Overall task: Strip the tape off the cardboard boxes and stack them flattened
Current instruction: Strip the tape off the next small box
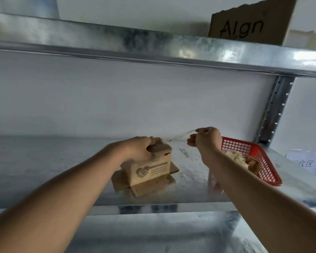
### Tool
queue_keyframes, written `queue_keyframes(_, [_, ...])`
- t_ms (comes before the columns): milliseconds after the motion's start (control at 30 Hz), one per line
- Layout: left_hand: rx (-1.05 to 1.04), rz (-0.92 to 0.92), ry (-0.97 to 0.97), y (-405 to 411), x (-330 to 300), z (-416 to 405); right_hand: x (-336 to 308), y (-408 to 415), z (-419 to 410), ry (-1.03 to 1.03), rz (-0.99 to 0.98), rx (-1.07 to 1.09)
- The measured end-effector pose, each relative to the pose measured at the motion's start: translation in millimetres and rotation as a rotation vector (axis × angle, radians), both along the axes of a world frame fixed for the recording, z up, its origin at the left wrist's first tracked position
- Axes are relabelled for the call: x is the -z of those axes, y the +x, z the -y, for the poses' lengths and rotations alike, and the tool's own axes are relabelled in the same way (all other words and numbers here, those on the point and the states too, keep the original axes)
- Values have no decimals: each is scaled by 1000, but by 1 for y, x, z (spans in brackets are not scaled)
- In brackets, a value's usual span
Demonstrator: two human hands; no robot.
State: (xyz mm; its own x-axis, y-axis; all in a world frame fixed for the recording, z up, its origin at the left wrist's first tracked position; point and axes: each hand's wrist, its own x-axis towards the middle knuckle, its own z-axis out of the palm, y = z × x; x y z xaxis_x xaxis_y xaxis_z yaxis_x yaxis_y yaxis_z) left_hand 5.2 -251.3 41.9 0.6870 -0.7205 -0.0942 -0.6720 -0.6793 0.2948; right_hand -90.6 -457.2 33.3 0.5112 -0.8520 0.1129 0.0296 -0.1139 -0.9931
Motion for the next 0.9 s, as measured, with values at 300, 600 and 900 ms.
queue_keyframes(300, [84,-17,-65,8,19,-11,-11,1,4,330,388,-492])
queue_keyframes(600, [91,-5,-81,15,29,-13,-20,-1,2,28,33,-974])
queue_keyframes(900, [75,18,-48,14,26,-12,-10,7,9,-500,-262,-631])
